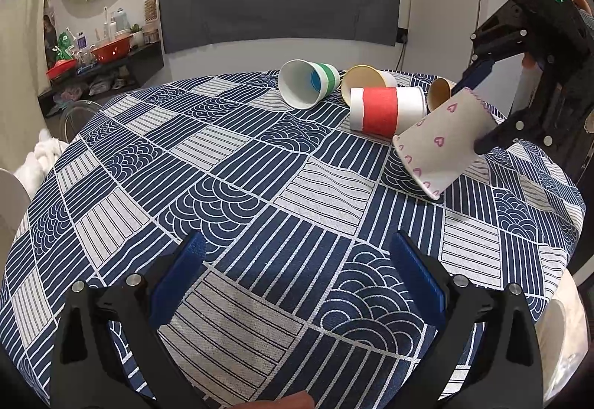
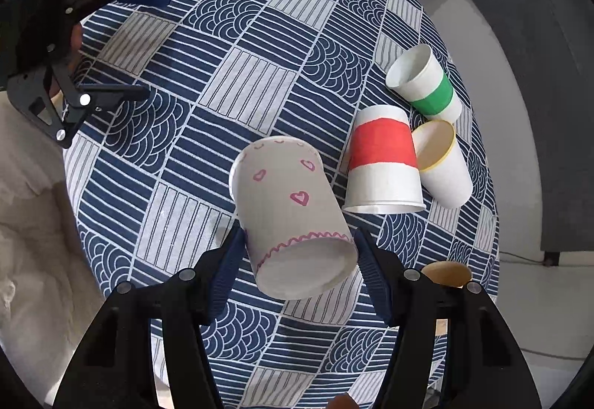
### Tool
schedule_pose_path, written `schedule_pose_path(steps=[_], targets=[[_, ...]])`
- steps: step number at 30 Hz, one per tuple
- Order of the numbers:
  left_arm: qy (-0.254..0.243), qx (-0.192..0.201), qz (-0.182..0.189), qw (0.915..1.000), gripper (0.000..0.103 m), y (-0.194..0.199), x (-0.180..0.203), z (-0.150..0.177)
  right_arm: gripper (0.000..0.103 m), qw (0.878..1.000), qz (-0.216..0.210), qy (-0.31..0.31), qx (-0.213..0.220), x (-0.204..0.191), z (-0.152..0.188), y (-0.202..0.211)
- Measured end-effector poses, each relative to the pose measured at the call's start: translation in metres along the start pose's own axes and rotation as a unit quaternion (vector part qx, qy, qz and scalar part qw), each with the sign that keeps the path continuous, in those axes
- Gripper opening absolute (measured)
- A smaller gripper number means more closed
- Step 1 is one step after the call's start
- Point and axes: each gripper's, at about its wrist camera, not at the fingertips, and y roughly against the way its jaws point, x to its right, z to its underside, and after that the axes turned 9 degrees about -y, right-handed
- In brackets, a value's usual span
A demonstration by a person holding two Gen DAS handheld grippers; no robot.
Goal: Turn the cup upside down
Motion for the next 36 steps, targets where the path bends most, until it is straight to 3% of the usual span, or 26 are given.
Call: schedule_pose_path(steps=[3, 4, 6, 14, 19, 23, 27, 33, 36], targets=[[-0.001, -0.002, 0.004, 1.0000, 0.097, 0.000, 0.001, 0.000, 0.060, 1.000, -0.007, 0.000, 0.010, -0.001, -0.011, 0.002], [0.000, -0.003, 0.007, 1.0000, 0.097, 0.000, 0.001, 0.000, 0.073, 1.000, -0.009, -0.001, 0.020, -0.002, -0.016, 0.005], [0.004, -0.002, 0.019, 0.9998, 0.097, 0.000, 0.000, 0.000, 0.087, 0.999, -0.008, -0.003, 0.041, -0.002, -0.022, 0.013], [-0.002, -0.004, 0.012, 0.9999, 0.097, -0.001, 0.001, 0.001, 0.088, 0.994, -0.012, -0.036, 0.102, 0.002, -0.012, 0.036], [0.002, -0.002, 0.009, 1.0000, 0.097, -0.002, 0.004, -0.001, 0.089, 0.980, -0.017, -0.094, 0.172, 0.002, 0.020, 0.043], [0.005, -0.003, 0.005, 1.0000, 0.097, -0.003, 0.008, -0.003, 0.091, 0.971, -0.007, -0.139, 0.196, 0.003, 0.043, 0.040], [0.011, -0.012, -0.006, 0.9998, 0.097, -0.007, 0.013, -0.006, 0.093, 0.955, -0.018, -0.195, 0.223, 0.005, 0.068, 0.035], [0.016, -0.029, 0.001, 0.9995, 0.097, -0.017, 0.019, -0.004, 0.095, 0.913, -0.030, -0.288, 0.286, -0.001, 0.104, 0.020], [0.012, -0.031, 0.003, 0.9995, 0.097, -0.019, 0.023, -0.003, 0.095, 0.897, -0.023, -0.332, 0.291, -0.007, 0.119, 0.004]])
